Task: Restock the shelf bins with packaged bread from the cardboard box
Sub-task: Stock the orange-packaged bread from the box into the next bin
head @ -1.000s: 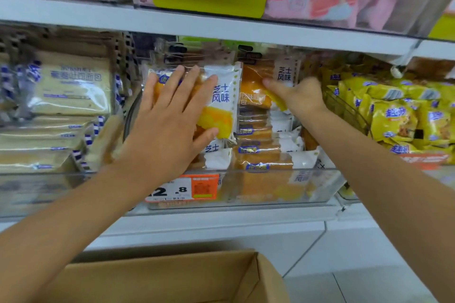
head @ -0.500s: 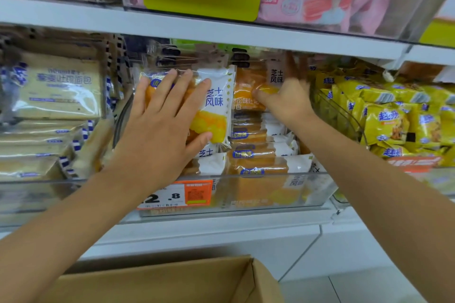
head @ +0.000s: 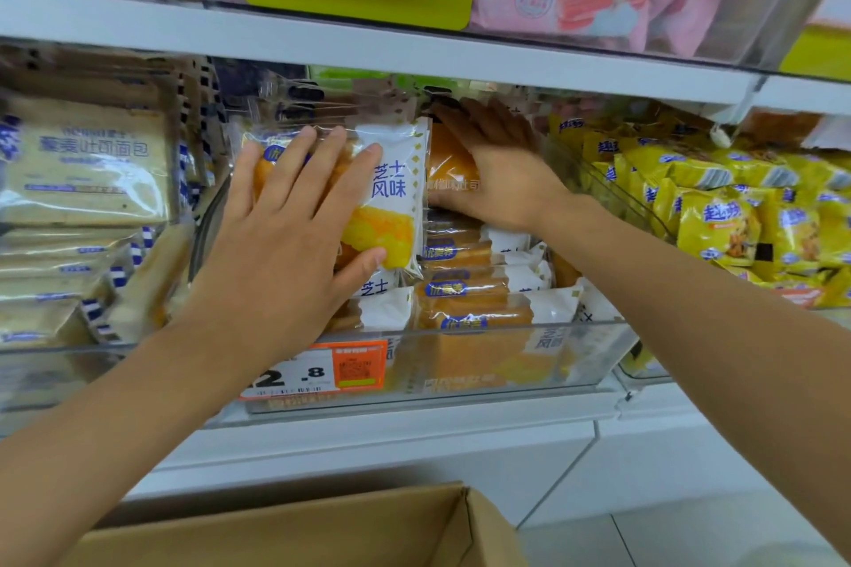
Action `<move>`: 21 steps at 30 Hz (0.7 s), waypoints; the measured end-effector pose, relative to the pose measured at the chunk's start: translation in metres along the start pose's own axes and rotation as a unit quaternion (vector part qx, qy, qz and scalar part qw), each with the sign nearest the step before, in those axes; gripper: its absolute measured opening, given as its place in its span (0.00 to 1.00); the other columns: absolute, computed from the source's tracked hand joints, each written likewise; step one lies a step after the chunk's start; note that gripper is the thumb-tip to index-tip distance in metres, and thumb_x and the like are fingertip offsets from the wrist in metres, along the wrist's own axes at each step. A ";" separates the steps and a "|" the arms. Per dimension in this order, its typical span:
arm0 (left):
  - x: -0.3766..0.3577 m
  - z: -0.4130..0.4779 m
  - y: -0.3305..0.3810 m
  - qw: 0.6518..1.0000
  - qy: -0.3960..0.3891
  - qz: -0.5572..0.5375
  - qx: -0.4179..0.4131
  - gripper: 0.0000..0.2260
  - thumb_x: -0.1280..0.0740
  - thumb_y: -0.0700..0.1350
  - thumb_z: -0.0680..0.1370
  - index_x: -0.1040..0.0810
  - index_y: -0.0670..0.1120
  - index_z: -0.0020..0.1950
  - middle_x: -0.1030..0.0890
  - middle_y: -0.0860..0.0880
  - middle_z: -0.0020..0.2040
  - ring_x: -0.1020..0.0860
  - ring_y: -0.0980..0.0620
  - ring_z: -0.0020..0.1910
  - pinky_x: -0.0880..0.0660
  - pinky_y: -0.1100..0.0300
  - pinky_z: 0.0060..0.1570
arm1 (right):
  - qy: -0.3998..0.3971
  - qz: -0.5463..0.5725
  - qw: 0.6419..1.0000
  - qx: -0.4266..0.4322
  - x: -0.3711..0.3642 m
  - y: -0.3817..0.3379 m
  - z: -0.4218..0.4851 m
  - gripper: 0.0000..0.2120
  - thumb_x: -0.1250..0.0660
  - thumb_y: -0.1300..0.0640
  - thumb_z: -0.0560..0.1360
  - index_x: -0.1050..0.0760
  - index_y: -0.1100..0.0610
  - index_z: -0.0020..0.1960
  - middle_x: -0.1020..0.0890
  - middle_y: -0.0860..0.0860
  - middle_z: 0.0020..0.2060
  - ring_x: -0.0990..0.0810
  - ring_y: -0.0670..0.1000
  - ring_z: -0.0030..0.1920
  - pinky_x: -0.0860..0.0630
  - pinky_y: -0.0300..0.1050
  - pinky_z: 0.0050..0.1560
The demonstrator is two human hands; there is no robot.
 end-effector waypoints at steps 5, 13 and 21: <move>-0.001 -0.001 0.000 1.000 0.006 -0.004 0.000 0.33 0.49 0.63 0.79 0.48 0.49 0.81 0.41 0.43 0.79 0.45 0.43 0.79 0.51 0.38 0.76 | 0.006 -0.017 1.000 -0.013 -0.008 -0.002 0.000 0.45 0.36 0.32 0.73 0.56 0.45 0.80 0.51 0.53 0.79 0.57 0.60 0.78 0.57 0.62 0.76; 0.000 -0.001 0.000 1.000 0.004 -0.017 -0.006 0.33 0.49 0.63 0.79 0.48 0.49 0.81 0.42 0.44 0.80 0.46 0.43 0.79 0.51 0.38 0.76 | 0.005 0.049 0.999 -0.022 0.012 -0.004 -0.018 0.46 0.34 0.31 0.70 0.56 0.41 0.79 0.52 0.52 0.80 0.56 0.58 0.79 0.56 0.59 0.77; 0.020 -0.011 -0.004 0.994 0.051 -0.074 0.062 0.34 0.30 0.57 0.73 0.35 0.47 0.75 0.33 0.44 0.74 0.36 0.43 0.73 0.42 0.45 0.72 | 0.085 0.248 0.965 -0.031 0.054 -0.072 -0.077 0.32 0.32 0.43 0.75 0.39 0.48 0.74 0.25 0.48 0.64 0.25 0.49 0.60 0.25 0.49 0.58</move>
Point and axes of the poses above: each hand's wrist, its own z-axis towards the middle knuckle, its own x-axis out of the back of the hand, y = z × x, the point moved 5 cm from there along z, towards the middle knuckle
